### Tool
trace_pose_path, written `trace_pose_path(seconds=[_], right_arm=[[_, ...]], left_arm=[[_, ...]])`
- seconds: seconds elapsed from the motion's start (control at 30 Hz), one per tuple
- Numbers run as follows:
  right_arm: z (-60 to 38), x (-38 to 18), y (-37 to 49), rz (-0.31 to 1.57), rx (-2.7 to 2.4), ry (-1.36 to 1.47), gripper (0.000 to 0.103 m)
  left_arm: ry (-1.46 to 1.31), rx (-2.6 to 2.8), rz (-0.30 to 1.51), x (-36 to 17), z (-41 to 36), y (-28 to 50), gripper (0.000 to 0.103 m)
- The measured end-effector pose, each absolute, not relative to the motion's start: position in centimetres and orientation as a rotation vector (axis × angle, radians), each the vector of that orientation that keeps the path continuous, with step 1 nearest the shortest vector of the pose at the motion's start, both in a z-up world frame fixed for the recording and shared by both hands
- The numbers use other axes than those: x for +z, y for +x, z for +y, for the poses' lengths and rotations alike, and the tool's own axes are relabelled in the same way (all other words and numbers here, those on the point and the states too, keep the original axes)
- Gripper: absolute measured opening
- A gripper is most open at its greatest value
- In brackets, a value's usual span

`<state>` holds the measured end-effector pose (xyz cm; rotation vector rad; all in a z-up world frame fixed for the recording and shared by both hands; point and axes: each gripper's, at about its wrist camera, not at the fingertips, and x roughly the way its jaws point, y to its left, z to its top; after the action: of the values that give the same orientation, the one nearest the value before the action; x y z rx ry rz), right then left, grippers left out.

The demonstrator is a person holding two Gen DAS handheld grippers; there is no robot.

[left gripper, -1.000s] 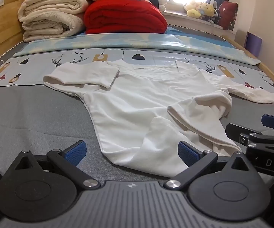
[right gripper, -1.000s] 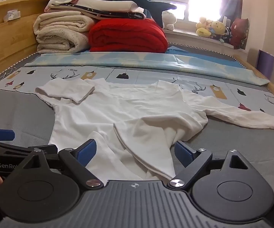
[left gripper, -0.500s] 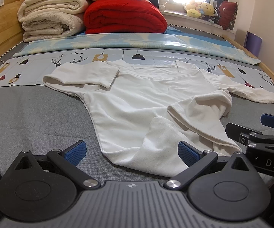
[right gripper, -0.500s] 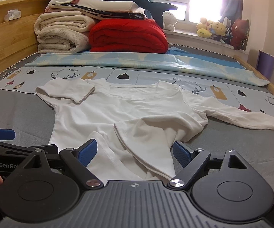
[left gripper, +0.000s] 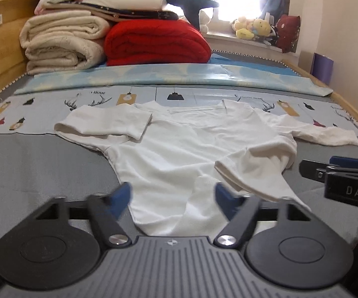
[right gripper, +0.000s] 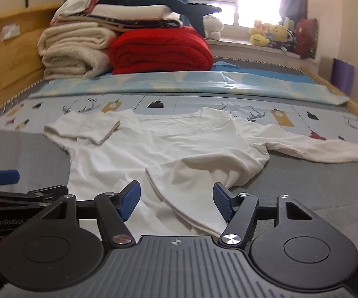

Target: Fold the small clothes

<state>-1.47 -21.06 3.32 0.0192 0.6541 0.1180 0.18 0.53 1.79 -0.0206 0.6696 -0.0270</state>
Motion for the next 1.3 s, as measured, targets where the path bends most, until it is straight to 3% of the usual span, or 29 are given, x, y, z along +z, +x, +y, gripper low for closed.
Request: trace_pose_path(seconds=[0.07, 0.2, 0.27, 0.53, 0.77, 1.03, 1.07, 1.17, 1.3], right_arm=[[-21.8, 3.6, -0.7, 0.652, 0.111, 0.039, 0.06], [-24.2, 5.4, 2.0, 0.607, 0.106, 0.086, 0.033], [-25.7, 6.7, 4.0, 0.552, 0.096, 0.072, 0.026], [-31.9, 7.9, 14.9, 0.513, 0.037, 0.031, 0.025], [-34.6, -0.2, 24.4, 0.785, 0.033, 0.072, 0.026], [-32.5, -5.5, 31.2, 0.866, 0.121, -0.007, 0.036], [-32.1, -5.9, 31.8, 0.863, 0.13, -0.013, 0.04], [-30.9, -7.5, 33.5, 0.877, 0.141, -0.056, 0.042], [-30.5, -9.8, 35.3, 0.905, 0.118, -0.08, 0.042]], left_arm=[[-0.072, -0.046, 0.685, 2.5, 1.2, 1.2, 0.058], [-0.058, -0.126, 0.756, 3.8, 1.3, 4.5, 0.033], [-0.016, -0.17, 0.742, 4.9, 1.2, 6.7, 0.027], [0.147, -0.163, 0.794, 5.5, 4.0, 20.1, 0.027], [0.048, -0.068, 1.044, -3.2, 10.6, 29.1, 0.027], [-0.089, -0.08, 0.968, -4.7, 10.2, 34.8, 0.028], [-0.1, -0.08, 0.946, -4.7, 9.5, 35.4, 0.033], [-0.121, -0.079, 0.935, -5.8, 8.1, 37.4, 0.061], [-0.051, -0.023, 1.02, -8.5, 7.3, 39.6, 0.064]])
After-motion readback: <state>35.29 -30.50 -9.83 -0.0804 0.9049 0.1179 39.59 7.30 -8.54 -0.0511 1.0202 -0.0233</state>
